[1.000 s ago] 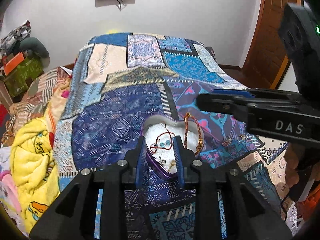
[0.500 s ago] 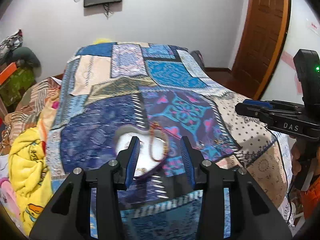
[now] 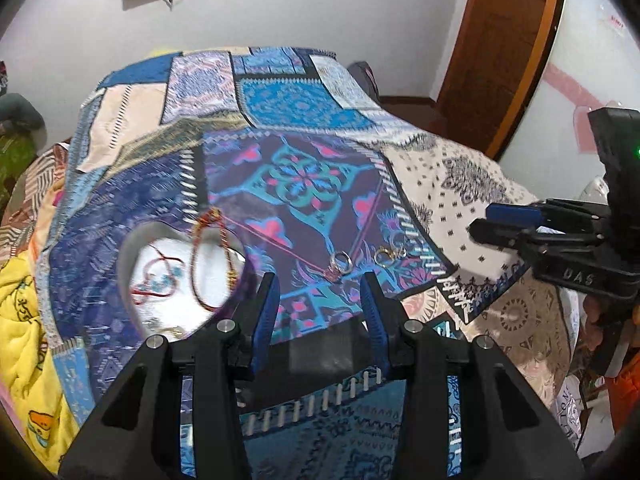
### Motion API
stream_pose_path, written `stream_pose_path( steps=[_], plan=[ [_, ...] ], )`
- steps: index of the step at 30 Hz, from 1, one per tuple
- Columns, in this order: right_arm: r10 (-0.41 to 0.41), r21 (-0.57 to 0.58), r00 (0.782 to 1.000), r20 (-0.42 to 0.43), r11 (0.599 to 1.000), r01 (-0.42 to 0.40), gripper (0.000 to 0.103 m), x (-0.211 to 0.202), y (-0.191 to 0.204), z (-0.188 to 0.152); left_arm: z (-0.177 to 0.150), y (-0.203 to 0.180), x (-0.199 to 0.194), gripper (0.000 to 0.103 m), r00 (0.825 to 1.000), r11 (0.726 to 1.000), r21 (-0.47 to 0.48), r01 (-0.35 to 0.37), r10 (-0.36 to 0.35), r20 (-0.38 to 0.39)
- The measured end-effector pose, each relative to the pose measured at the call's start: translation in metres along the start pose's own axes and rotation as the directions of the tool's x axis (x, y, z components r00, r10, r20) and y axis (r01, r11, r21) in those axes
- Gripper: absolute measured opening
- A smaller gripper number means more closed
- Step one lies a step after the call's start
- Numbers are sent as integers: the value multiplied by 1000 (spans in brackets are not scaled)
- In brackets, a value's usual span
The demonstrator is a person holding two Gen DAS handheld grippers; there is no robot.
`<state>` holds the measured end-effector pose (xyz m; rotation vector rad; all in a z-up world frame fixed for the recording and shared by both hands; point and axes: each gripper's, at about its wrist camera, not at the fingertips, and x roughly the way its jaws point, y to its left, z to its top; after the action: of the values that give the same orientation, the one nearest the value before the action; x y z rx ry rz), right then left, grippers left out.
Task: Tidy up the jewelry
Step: 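Move both grippers over the rings lying on the quilt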
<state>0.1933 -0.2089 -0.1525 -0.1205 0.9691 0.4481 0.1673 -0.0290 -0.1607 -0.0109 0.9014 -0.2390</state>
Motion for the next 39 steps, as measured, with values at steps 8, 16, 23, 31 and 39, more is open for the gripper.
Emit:
stream_pose_path(
  steps=[8,16,23,31,39],
  plan=[
    [5,-92,997,-83,996,-13,34,33,11,-4,-5,-11,34,41,998,999,41,18,-16,-60],
    [-2,-171,993,-120,985,-19,34,50,14,1,-2,-10,61,41,994,999,36,35,-31,-106],
    [10,-211,992,-125,977,-36,34,55,17,0,3,-14,74,27,995,998,65,24,-18,-101],
    [6,-240,993,-115,970,-34,20,60,22,0,7,-14,83,14,995,998,47,34,-29,-96],
    [13,-202,995,-103,979,-34,19,53,19,-2,6,-15,81,14,995,999,38,37,-34,-93]
  ],
)
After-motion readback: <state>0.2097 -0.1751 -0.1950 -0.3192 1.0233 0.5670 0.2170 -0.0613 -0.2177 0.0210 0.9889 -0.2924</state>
